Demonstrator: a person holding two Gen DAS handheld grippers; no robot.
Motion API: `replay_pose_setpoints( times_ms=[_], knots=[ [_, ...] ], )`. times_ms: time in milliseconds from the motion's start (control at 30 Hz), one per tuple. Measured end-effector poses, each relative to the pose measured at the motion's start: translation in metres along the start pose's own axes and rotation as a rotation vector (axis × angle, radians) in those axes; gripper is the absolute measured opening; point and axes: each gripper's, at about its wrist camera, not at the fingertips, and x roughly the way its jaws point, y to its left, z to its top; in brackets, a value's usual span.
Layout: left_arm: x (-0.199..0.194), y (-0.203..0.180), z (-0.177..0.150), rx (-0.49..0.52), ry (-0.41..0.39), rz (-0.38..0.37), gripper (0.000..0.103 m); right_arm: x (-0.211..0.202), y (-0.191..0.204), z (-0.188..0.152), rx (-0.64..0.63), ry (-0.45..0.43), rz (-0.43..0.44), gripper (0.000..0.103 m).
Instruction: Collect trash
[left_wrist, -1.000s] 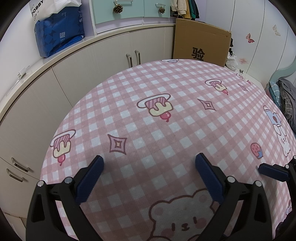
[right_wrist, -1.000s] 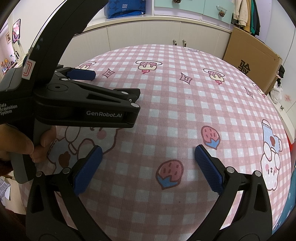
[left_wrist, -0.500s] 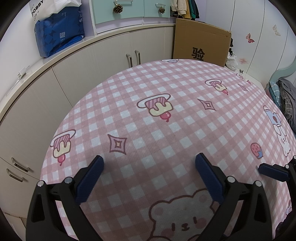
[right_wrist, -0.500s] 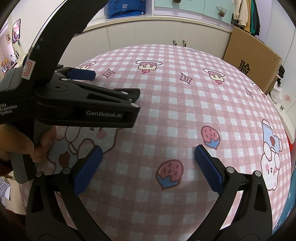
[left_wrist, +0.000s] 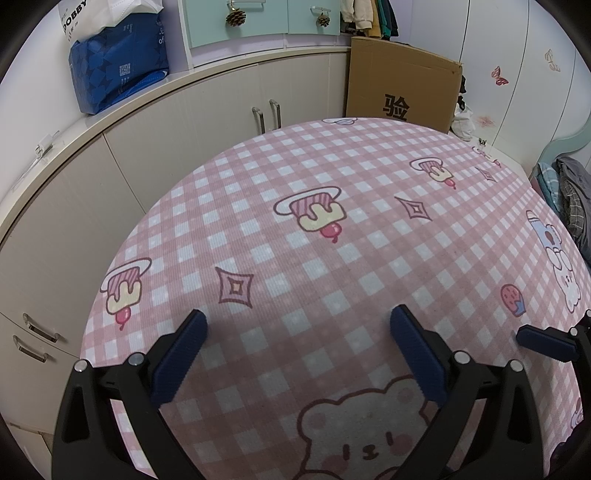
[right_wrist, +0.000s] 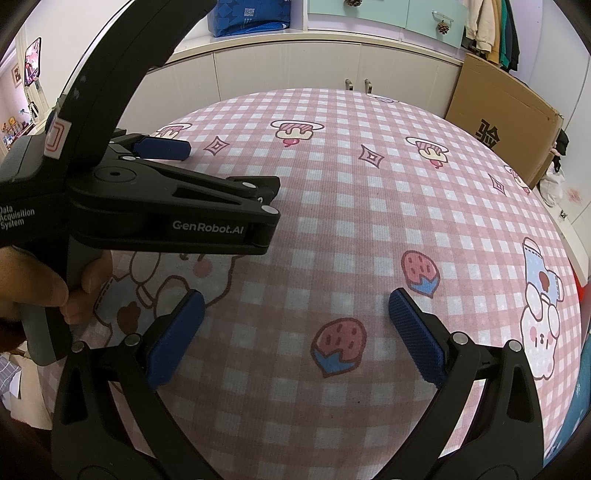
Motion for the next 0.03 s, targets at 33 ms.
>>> replay_pose_setpoints(
  times_ms=[33],
  knots=[
    [0.0001,0.0,0.0,0.0,0.0,0.0,0.098,0.0,0.0,0.0,0.0,0.0,0.0,0.097]
  ],
)
